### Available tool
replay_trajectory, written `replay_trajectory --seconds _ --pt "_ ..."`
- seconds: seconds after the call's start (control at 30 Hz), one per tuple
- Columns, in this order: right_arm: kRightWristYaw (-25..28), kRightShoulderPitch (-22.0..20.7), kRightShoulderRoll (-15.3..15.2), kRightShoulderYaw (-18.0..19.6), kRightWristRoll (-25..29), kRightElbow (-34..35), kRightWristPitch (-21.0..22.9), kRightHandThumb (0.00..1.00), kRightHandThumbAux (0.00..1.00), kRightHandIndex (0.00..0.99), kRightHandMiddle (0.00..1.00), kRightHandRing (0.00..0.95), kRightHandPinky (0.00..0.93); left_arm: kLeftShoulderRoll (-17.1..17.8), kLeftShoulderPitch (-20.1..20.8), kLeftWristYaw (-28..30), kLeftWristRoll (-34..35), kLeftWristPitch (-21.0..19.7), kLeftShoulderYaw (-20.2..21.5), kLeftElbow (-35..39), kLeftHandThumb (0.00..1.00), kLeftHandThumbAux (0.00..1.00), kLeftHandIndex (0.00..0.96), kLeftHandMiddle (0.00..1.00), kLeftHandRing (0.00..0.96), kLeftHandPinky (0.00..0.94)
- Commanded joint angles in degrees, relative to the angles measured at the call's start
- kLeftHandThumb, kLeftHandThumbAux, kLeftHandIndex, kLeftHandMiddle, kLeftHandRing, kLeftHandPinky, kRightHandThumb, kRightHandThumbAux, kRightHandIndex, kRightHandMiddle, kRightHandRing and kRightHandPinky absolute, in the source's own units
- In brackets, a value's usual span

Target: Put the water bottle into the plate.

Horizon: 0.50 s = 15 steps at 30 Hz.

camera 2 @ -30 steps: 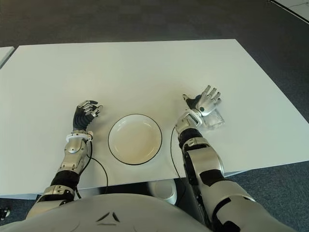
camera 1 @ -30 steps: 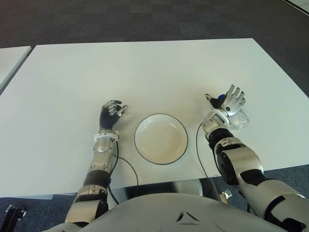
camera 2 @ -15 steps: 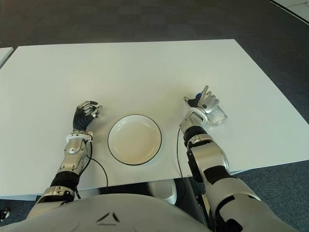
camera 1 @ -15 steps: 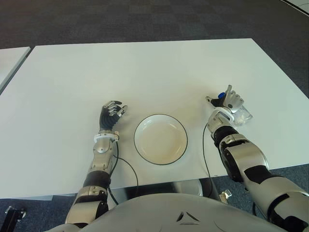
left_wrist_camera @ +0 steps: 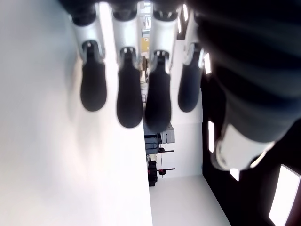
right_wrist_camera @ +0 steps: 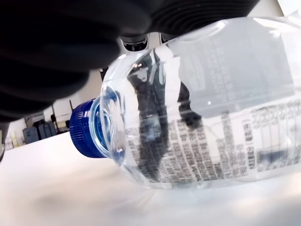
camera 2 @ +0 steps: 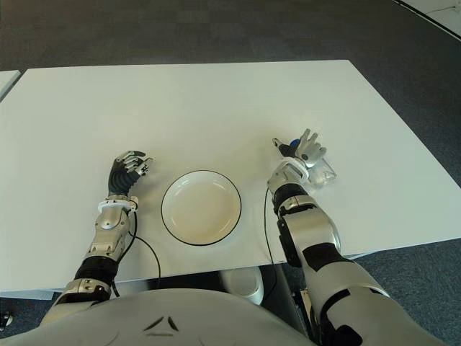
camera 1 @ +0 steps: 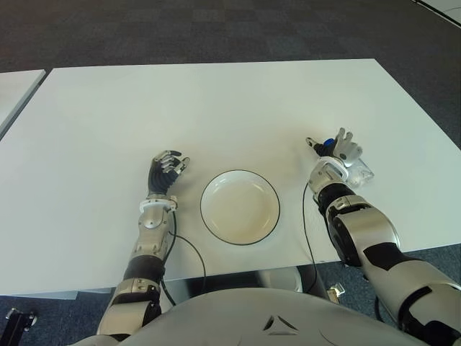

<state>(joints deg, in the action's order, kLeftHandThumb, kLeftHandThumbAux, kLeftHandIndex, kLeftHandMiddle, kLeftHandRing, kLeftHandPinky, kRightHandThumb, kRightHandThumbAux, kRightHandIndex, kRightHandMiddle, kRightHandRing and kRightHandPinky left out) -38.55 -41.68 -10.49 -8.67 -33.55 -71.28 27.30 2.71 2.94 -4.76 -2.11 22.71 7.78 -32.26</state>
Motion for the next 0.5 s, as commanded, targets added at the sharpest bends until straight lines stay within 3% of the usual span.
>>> replay_trajectory --seconds 0.03,0.5 --pt "5.47 6.14 4.19 2.82 6.13 -3.71 0.41 0.559 0.295 0.000 0.000 0.001 0.001 -0.16 -2.00 -0.58 0.05 -2.52 -0.20 -0.63 0.708 0.710 0.434 0.635 0.619 0.604" --pt "11.48 5.73 3.95 3.35 6.64 -4.79 3.98 0.505 0.325 0.000 0.000 0.000 0.008 0.07 -2.02 -0.07 0.46 -2.87 0.05 -0.63 0.707 0.710 0.434 0.638 0.623 0.595"
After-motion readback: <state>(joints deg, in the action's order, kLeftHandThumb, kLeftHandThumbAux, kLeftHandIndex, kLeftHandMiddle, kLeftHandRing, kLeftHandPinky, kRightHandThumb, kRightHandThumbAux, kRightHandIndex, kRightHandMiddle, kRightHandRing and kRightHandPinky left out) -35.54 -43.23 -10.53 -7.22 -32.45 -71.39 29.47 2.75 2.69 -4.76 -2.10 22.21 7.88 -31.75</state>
